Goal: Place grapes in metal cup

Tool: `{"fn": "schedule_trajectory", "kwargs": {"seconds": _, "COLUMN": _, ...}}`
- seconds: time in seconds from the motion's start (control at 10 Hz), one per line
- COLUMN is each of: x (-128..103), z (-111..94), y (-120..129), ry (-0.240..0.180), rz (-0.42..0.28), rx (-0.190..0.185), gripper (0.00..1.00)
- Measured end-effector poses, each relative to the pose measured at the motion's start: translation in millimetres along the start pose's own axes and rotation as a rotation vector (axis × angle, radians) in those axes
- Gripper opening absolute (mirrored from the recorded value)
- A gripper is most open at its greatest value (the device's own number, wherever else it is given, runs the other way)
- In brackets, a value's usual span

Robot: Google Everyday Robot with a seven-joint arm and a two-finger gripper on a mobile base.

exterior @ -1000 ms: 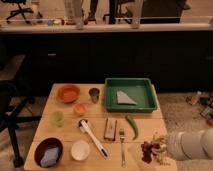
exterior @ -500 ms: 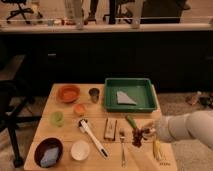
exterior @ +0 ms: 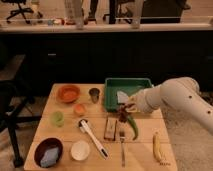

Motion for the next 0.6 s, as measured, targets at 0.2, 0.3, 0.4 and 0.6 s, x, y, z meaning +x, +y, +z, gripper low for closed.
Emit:
{"fn": "schedule_trajectory", "kwargs": {"seconds": 0.2, "x": -9.5, "z": 9.5, "y": -15.5, "ry": -0.003, "rz": -0.018, "rx": -0.003, "gripper": 0.00}}
{"fn": "schedule_trajectory", "kwargs": {"seconds": 0.3, "x": -9.5, "z": 10.2, "y": -17.5, "ry": -0.001, "rz": -0.019, "rx": -0.003, "gripper": 0.00}}
{"fn": "schedule_trajectory", "kwargs": {"seconds": 0.4, "x": -9.5, "z": 10.2, "y": -17.5, "ry": -0.001, "rz": -0.019, "rx": -0.003, "gripper": 0.00}}
{"fn": "schedule_trajectory", "kwargs": {"seconds": 0.6, "x": -10.9, "z": 11.2, "y": -18.0, "ry": -0.003, "rz": -0.021, "rx": -0.004, "gripper": 0.00}}
